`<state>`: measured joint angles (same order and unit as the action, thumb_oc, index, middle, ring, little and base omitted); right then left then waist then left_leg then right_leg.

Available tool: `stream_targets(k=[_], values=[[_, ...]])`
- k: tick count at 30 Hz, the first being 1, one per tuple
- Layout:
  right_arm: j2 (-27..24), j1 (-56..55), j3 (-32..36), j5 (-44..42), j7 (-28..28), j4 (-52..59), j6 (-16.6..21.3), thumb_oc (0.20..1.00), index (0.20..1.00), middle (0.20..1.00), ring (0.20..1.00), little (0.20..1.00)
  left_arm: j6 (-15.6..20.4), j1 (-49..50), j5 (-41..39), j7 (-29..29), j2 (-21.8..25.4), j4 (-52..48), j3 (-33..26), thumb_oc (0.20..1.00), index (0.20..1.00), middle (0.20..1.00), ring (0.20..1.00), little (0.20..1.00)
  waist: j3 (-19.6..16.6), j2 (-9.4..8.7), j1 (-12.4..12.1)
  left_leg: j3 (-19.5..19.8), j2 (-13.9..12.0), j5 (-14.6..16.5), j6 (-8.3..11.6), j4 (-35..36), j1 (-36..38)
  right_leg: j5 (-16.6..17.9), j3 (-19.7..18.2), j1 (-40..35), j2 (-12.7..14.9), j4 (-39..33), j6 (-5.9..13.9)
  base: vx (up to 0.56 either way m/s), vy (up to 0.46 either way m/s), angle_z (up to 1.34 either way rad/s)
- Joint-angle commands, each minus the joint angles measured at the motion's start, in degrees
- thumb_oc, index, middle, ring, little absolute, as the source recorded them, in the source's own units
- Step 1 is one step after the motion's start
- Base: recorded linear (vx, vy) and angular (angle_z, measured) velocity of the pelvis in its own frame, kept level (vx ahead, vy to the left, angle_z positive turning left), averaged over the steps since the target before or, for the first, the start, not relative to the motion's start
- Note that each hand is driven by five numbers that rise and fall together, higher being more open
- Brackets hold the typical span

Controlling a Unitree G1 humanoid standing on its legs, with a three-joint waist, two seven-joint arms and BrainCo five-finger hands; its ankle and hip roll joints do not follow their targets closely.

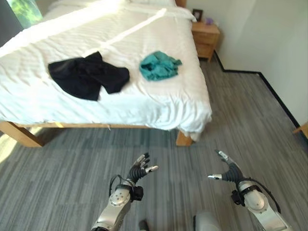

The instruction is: Pick up bed clothes into laundry basket.

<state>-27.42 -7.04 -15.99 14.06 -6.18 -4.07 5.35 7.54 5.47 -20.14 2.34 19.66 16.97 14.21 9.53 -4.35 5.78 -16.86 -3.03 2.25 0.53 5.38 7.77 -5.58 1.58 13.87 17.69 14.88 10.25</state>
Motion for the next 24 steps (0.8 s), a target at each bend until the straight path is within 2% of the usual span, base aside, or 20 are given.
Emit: stream_targets(k=[1, 2, 4, 5, 6, 7, 8, 9, 10, 11, 12, 13, 14, 15, 17, 19, 20, 21, 22, 24], values=[[-0.8, 3.9, 6.7, 3.8, -4.3, 2.7, 0.5, 1.0, 1.0, 1.0, 1.0, 1.0, 3.3, 1.0, -0.8, 1.1, 0.6, -5.2, -1.4, 1.0, 1.0, 1.0, 1.0, 1.0, 1.2, 0.83, 1.7, -1.8, -6.8, 7.5, 4.81, -0.4, 4.3, 8.4, 2.3, -7.1, -0.8, -16.5, 2.03, 0.39, -0.059, 0.54], [-1.4, 4.4, 7.6, 4.8, -4.7, 3.3, 0.1, 1.0, 1.0, 1.0, 1.0, 1.0, 3.5, 0.3, -1.0, 1.4, 0.6, -5.2, -1.9, 1.0, 1.0, 1.0, 1.0, 1.0, 1.4, 0.76, 2.6, -0.7, -6.9, 8.8, 5.4, -0.4, 6.3, 9.4, 2.1, -4.5, -1.0, -19.8, 2.72, 0.36, -0.063, 0.89], [-4.6, 7.3, 9.1, 9.0, -5.7, 5.5, -1.0, 1.0, 1.0, 1.0, 1.0, 1.0, 4.4, -1.5, -1.2, 1.7, 0.6, -4.4, -2.7, 1.0, 1.0, 1.0, 1.0, 1.0, 1.6, 1.82, 3.6, 0.1, -8.1, 12.1, 6.59, -0.4, 10.5, 10.4, 3.3, 1.9, -0.5, -19.9, 4.48, 0.52, -0.156, 0.71], [-4.6, 7.3, 9.2, 9.1, -5.7, 5.7, -1.1, 1.0, 1.0, 1.0, 1.0, 1.0, 4.4, -1.6, -1.3, 1.7, 0.5, -4.4, -2.8, 1.0, 1.0, 1.0, 1.0, 1.0, 1.7, 2.08, 3.7, 0.1, -8.3, 12.2, 6.62, -0.4, 10.5, 10.4, 3.4, 1.8, -0.7, -19.9, 4.48, 0.56, -0.239, 0.43], [-7.9, 9.9, 11.3, 11.9, -7.2, 7.1, -1.4, 1.0, 1.0, 1.0, 1.0, 1.0, 4.7, -2.0, -1.4, 1.1, 0.8, -4.1, -3.0, 1.0, 1.0, 1.0, 1.0, 1.0, 0.4, 1.4, 3.7, 0.2, -7.6, 13.9, 6.87, -0.4, 13.1, 11.4, 4.9, 0.1, -0.9, -18.8, 3.94, 0.3, -0.127, 0.45], [-8.0, 9.9, 11.4, 11.9, -7.2, 7.1, -1.4, 1.0, 1.0, 1.0, 1.0, 1.0, 4.7, -2.1, -1.4, 1.1, 0.7, -4.1, -2.9, 1.0, 1.0, 1.0, 1.0, 1.0, 0.7, 1.51, 3.8, 0.3, -7.7, 14.0, 6.85, -0.4, 13.3, 11.4, 5.1, -0.3, -0.9, -18.8, 3.97, 0.56, -0.325, 0.5], [-11.3, 14.5, 13.0, 13.1, -8.8, 9.1, -1.6, 1.0, 1.0, 1.0, 1.0, 1.0, 5.0, -1.5, -1.4, 1.3, 0.9, -5.0, -3.4, 1.0, 1.0, 1.0, 1.0, 1.0, -0.3, 1.81, 4.1, 0.0, -9.0, 12.0, 7.86, -0.6, 16.2, 12.8, 5.2, -2.1, -1.4, -17.7, 2.83, 0.27, -0.202, 0.44], [-11.5, 14.7, 12.9, 13.0, -8.8, 9.0, -1.7, 1.0, 1.0, 1.0, 1.0, 1.0, 4.9, -1.5, -1.4, 1.3, 0.7, -5.1, -3.5, 1.0, 1.0, 1.0, 1.0, 1.0, 0.1, 2.18, 4.3, 0.0, -9.4, 11.8, 8.09, -0.5, 16.5, 12.7, 5.5, -2.5, -1.7, -17.7, 2.68, 0.37, -0.33, 0.33], [-12.3, 17.8, 12.2, 12.6, -9.4, 8.9, -1.6, 1.0, 1.0, 1.0, 1.0, 1.0, 4.9, -1.2, -2.5, 1.3, 0.1, -4.6, -3.2, 1.0, 1.0, 1.0, 1.0, 1.0, -0.1, 3.13, 4.0, 1.2, -11.5, 8.5, 8.51, -6.0, 14.9, 12.3, 5.1, -4.5, -3.5, -17.7, 1.15, 0.24, -0.323, 0.19], [-14.1, 24.4, 9.9, 13.1, -10.4, 7.8, -2.1, 1.0, 1.0, 1.0, 1.0, 1.0, 4.6, -1.3, -5.4, 1.6, -0.7, -3.8, -2.8, 1.0, 1.0, 1.0, 1.0, 1.0, 1.3, 3.18, 1.3, 5.3, -14.7, -0.3, 8.74, -23.8, 5.8, 10.8, 5.2, -9.7, -5.1, -18.5, -2.17, 0.31, -0.465, 0.17], [-13.6, 27.7, 7.9, 12.6, -11.0, 7.6, -2.1, 1.0, 1.0, 1.0, 1.0, 1.0, 4.6, -1.8, -6.1, 1.9, -0.9, -3.7, -2.7, 1.0, 1.0, 1.0, 1.0, 1.0, 2.2, 2.37, 0.2, 7.6, -14.9, -3.7, 9.07, -31.5, 1.0, 10.0, 5.8, -12.3, -5.3, -19.4, -3.65, 0.31, -0.472, 0.23], [-12.9, 30.0, 6.1, 12.5, -10.9, 7.4, -2.1, 1.0, 1.0, 1.0, 1.0, 1.0, 4.5, -1.8, -6.6, 2.0, -1.1, -3.2, -3.1, 1.0, 1.0, 1.0, 1.0, 1.0, 2.5, 1.37, -0.8, 7.3, -15.1, -3.9, 8.75, -35.1, -1.9, 8.8, 6.1, -14.5, -5.3, -19.9, -4.59, 0.28, -0.37, 0.15], [-12.1, 31.5, 4.3, 12.8, -10.5, 6.9, -2.2, 1.0, 1.0, 1.0, 1.0, 1.0, 4.4, -1.6, -7.0, 1.8, -1.4, -2.7, -3.6, 1.0, 1.0, 1.0, 1.0, 1.0, 2.3, 0.54, -1.7, 5.3, -15.4, -4.2, 8.52, -34.4, -3.8, 8.1, 6.5, -15.7, -4.7, -19.9, -4.81, 0.21, -0.214, 0.04], [-12.0, 31.8, 3.9, 12.8, -10.6, 6.6, -2.2, 1.0, 1.0, 1.0, 1.0, 1.0, 4.4, -1.5, -7.0, 1.7, -1.4, -2.6, -3.8, 1.0, 1.0, 1.0, 1.0, 1.0, 2.4, 0.47, -1.6, 5.0, -15.4, -4.0, 8.48, -34.4, -3.6, 8.0, 6.3, -15.7, -4.6, -19.9, -4.75, 0.22, -0.1, 0.01], [-11.2, 33.8, 0.2, 14.0, -9.6, 3.7, -3.2, 1.0, 1.0, 1.0, 1.0, 1.0, 3.9, 0.2, -8.5, 1.6, -2.4, -2.3, -4.4, 1.0, 1.0, 1.0, 1.0, 1.0, 2.2, 0.47, -3.7, 1.5, -16.2, -3.5, 8.83, -30.5, -5.9, 6.6, 6.3, -17.6, -4.0, -19.9, -4.41, 0.29, 0.007, -0.02], [-11.0, 35.4, -2.8, 15.3, -8.8, 0.3, -3.6, 1.0, 1.0, 1.0, 1.0, 1.0, 3.5, 2.2, -8.5, 1.1, -2.8, -2.1, -4.7, 1.0, 1.0, 1.0, 1.0, 1.0, 1.3, 1.53, -4.9, -2.1, -16.0, -3.5, 9.07, -20.7, -5.7, 4.7, 6.5, -19.1, -3.9, -19.9, -3.58, 0.41, 0.141, -0.05], [-10.9, 38.0, -5.3, 15.6, -8.6, -3.9, -4.4, 1.0, 1.0, 1.0, 1.0, 1.0, 3.6, 3.2, -8.4, 1.2, -2.9, -1.5, -4.1, 1.0, 1.0, 1.0, 1.0, 1.0, 0.5, 3.15, -6.3, -3.6, -16.0, -5.1, 9.64, -10.1, -6.6, 3.3, 7.0, -20.5, -3.8, -19.9, -2.57, 0.35, 0.181, 0.1], [-10.9, 38.5, -5.8, 15.5, -8.8, -4.5, -4.3, 1.0, 1.0, 1.0, 1.0, 1.0, 3.7, 3.2, -8.5, 1.2, -3.1, -1.5, -4.2, 1.0, 1.0, 1.0, 1.0, 1.0, 0.5, 3.18, -6.2, -3.9, -15.7, -5.7, 9.68, -8.7, -5.8, 3.1, 7.0, -20.6, -3.7, -19.9, -2.52, 0.46, 0.224, -0.02], [-11.2, 41.2, -8.2, 15.5, -9.0, -9.6, -5.3, 1.0, 1.0, 1.0, 1.0, 1.0, 3.7, 3.5, -9.2, 1.6, -3.2, -0.6, -3.7, 1.0, 1.0, 1.0, 1.0, 1.0, 0.3, 4.31, -7.9, -2.2, -15.3, -8.6, 10.35, -2.8, -7.4, 1.6, 6.8, -22.4, -3.8, -19.9, -2.21, 0.25, 0.088, -0.13], [-11.7, 44.2, -10.1, 15.6, -9.6, -14.2, -5.8, 1.0, 1.0, 1.0, 1.0, 1.0, 3.9, 3.6, -10.4, 1.6, -3.4, -0.4, -3.1, 1.0, 1.0, 1.0, 1.0, 1.0, 0.4, 4.5, -8.6, -0.9, -14.8, -8.7, 10.6, -1.2, -8.9, 0.6, 6.8, -23.8, -3.7, -19.9, -2.1, 0.28, 0.086, 0.11]])
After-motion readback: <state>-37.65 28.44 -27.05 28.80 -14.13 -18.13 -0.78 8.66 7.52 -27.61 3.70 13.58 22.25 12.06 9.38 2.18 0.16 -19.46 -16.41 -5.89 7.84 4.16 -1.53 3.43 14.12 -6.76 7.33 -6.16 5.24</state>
